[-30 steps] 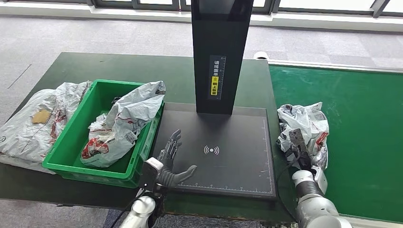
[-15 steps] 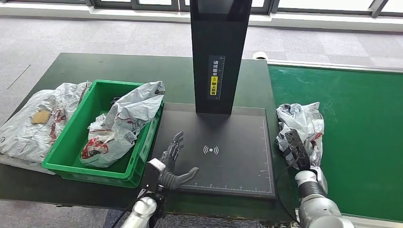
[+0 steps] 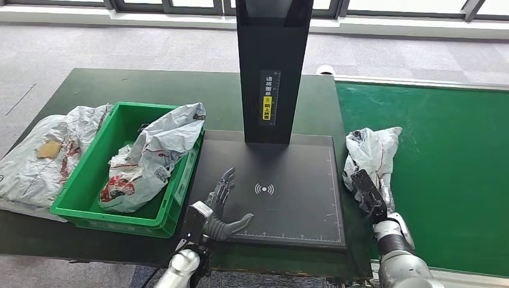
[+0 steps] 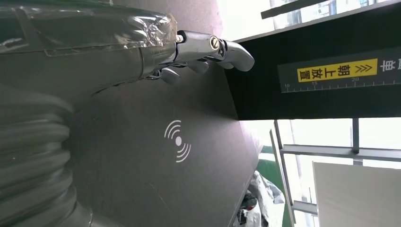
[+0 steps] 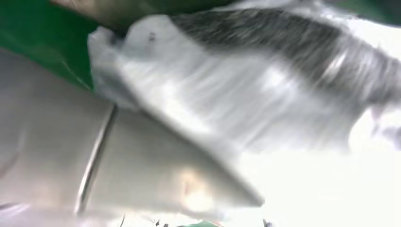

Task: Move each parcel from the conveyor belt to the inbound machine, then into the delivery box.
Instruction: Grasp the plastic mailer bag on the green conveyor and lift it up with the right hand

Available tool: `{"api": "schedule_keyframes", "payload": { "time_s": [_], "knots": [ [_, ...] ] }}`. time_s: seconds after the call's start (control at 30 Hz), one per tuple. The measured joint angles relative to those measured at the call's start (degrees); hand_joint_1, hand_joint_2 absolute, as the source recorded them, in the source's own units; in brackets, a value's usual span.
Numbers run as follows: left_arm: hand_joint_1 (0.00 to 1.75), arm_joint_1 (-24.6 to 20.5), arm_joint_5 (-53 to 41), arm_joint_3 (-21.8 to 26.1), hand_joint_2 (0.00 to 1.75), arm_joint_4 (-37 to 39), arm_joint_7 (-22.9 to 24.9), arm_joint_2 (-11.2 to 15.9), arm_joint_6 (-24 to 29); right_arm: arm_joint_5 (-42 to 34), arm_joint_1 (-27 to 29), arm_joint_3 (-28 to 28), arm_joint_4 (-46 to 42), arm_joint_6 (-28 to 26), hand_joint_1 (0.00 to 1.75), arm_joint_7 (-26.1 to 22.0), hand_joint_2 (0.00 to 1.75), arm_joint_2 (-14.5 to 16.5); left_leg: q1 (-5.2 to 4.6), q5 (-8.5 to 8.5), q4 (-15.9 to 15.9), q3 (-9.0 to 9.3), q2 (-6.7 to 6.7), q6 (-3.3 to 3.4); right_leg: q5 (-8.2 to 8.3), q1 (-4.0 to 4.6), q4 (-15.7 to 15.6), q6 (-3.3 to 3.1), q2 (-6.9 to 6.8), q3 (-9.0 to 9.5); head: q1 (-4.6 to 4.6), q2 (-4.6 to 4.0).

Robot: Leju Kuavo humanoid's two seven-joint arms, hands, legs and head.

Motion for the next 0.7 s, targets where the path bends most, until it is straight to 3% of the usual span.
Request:
{"api": "schedule_keyframes", "payload": {
  "time_s": [0.7],
  "knots": [
    [0.0, -0.3, 0.4, -0.6, 1.75, 1.4, 0.0, 0.0, -0.5, -3.7, 1.1, 1.2, -0.4, -0.5, 1.75, -4.4, 1.75, -0.8, 0.38, -0.29, -0.1, 0.2, 0.49, -0.46, -0.06, 0.36, 0.0, -0.41, 0.53, -0.08, -0.01, 0.0]
  ]
}}
